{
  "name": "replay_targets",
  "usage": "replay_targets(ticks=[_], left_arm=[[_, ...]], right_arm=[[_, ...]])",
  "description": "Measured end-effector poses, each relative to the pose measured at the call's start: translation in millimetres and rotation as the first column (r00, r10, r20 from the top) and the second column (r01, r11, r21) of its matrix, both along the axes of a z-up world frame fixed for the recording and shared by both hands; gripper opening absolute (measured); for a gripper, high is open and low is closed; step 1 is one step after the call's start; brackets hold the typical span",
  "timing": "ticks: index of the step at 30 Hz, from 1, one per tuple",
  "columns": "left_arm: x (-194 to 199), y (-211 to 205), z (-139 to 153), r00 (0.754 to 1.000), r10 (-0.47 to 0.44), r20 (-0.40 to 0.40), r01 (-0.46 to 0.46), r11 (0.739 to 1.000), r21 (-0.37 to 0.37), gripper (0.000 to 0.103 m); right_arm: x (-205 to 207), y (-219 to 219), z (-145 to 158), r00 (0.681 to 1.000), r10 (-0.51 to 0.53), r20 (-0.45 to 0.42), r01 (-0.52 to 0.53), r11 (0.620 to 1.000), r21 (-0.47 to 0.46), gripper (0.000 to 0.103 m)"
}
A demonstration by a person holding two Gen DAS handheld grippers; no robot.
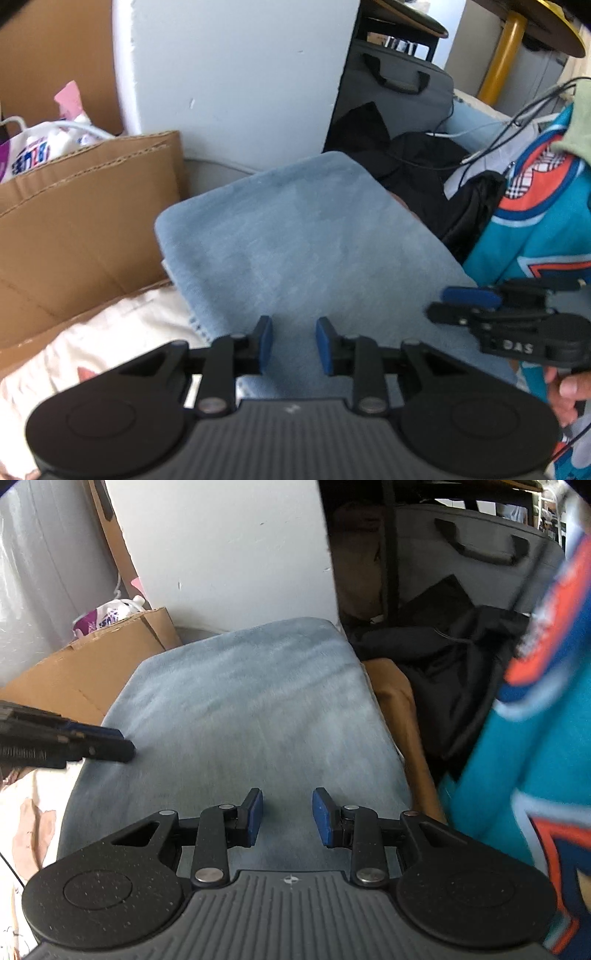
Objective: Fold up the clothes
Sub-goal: 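Lower the folded jeans onto the brown garment stack with both grippers, then open both grippers to release the jeans and pull them back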
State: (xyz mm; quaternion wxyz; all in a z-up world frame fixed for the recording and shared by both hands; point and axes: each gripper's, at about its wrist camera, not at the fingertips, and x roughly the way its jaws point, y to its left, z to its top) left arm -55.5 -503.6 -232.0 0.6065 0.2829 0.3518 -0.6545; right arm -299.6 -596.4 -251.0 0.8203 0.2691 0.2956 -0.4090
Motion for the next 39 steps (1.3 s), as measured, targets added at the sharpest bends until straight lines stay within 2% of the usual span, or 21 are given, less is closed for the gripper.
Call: replay_targets(ticks=[5, 7, 9, 11, 14, 18, 23, 25, 28, 32, 34, 35, 36, 39], left_arm=[[-10.2, 19.2, 5.1, 0.997, -0.048, 0.063, 0.048, 0.999, 0.003, 0.028], [-13.0, 27.8, 7.0, 0.997, -0.052, 0.065, 0.051, 0.999, 0.015, 0.029], [-13.0, 35.7, 10.7, 0.998, -0.032, 0.052, 0.031, 0.999, 0.024, 0.03], [-12.1, 43.5, 14.4, 0.999, -0.007, 0.038, 0.006, 1.0, 0.03, 0.038], [-9.4, 51.3, 12.8, 0.999, 0.034, -0.001, -0.034, 0.998, 0.055, 0.042], [-8.0, 60.6, 3.6, 0.994, 0.063, -0.09, -0.056, 0.996, 0.072, 0.044], [-4.0, 72.1, -11.1, 0.978, 0.122, -0.167, -0.109, 0.99, 0.084, 0.044], [-0.3, 75.3, -16.5, 0.966, 0.155, -0.208, -0.138, 0.986, 0.094, 0.044], [-1.7, 76.1, -20.3, 0.96, 0.154, -0.233, -0.131, 0.985, 0.108, 0.036], [-5.5, 77.7, -21.5, 0.96, 0.149, -0.238, -0.124, 0.985, 0.117, 0.029], [-6.9, 79.4, -22.7, 0.959, 0.15, -0.239, -0.124, 0.985, 0.121, 0.025], [-7.4, 81.0, -22.5, 0.96, 0.153, -0.236, -0.127, 0.985, 0.119, 0.022], [-7.5, 82.6, -21.7, 0.96, 0.156, -0.234, -0.131, 0.984, 0.118, 0.021], [-6.3, 86.2, -18.6, 0.955, 0.169, -0.243, -0.14, 0.981, 0.134, 0.018]], right_arm=[[-18.3, 15.9, 0.7, 1.0, -0.005, 0.008, 0.005, 1.0, -0.009, 0.036], [-25.3, 22.6, 0.5, 0.999, -0.03, 0.018, 0.03, 1.0, -0.009, 0.036], [-36.3, 30.5, 0.5, 0.995, -0.079, 0.059, 0.079, 0.997, -0.005, 0.036], [-48.7, 39.4, 0.3, 0.984, -0.139, 0.113, 0.139, 0.99, 0.005, 0.037], [-68.7, 52.9, -2.8, 0.949, -0.243, 0.199, 0.238, 0.97, 0.05, 0.037], [-88.5, 69.8, -13.7, 0.896, -0.344, 0.281, 0.323, 0.939, 0.119, 0.044], [-100.2, 73.5, -34.9, 0.813, -0.409, 0.413, 0.323, 0.909, 0.264, 0.045], [-100.3, 72.5, -43.3, 0.787, -0.434, 0.439, 0.325, 0.896, 0.304, 0.051], [-100.3, 71.3, -58.7, 0.729, -0.482, 0.486, 0.328, 0.869, 0.37, 0.057], [-95.7, 68.1, -73.4, 0.692, -0.512, 0.509, 0.316, 0.849, 0.424, 0.059], [-94.5, 68.2, -77.0, 0.674, -0.513, 0.532, 0.301, 0.848, 0.436, 0.052], [-93.6, 68.5, -77.8, 0.669, -0.507, 0.543, 0.292, 0.851, 0.436, 0.037], [-92.9, 69.3, -78.4, 0.667, -0.502, 0.55, 0.284, 0.855, 0.435, 0.03], [-91.8, 72.4, -78.7, 0.671, -0.5, 0.548, 0.282, 0.855, 0.435, 0.025]])
